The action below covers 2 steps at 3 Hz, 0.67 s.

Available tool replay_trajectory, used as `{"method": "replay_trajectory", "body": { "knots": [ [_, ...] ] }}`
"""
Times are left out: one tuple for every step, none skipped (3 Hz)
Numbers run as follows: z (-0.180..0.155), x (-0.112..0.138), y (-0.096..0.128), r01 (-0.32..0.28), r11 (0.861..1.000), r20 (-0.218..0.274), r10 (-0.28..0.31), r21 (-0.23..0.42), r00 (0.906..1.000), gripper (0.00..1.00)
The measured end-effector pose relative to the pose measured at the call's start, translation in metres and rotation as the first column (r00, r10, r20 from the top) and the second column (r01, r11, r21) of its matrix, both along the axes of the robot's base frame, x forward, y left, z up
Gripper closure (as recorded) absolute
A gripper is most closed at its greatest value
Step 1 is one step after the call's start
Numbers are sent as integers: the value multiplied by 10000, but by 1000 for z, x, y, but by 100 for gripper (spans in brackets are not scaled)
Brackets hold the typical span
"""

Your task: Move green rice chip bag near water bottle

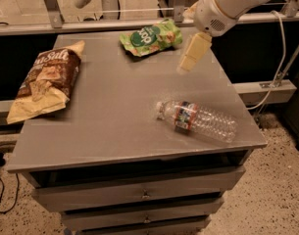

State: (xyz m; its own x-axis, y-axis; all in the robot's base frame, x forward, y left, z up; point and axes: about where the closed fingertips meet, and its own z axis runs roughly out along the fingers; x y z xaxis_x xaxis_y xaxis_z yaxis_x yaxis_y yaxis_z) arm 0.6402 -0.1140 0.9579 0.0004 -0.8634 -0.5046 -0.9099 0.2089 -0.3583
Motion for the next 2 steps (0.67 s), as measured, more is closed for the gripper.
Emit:
{"method": "replay_trajectory", "body": {
  "knots": [
    [0,68,34,89,9888,797,-210,1490,9966,0],
    [0,68,34,88,9888,796,-208,1490,9966,0]
  ]
}}
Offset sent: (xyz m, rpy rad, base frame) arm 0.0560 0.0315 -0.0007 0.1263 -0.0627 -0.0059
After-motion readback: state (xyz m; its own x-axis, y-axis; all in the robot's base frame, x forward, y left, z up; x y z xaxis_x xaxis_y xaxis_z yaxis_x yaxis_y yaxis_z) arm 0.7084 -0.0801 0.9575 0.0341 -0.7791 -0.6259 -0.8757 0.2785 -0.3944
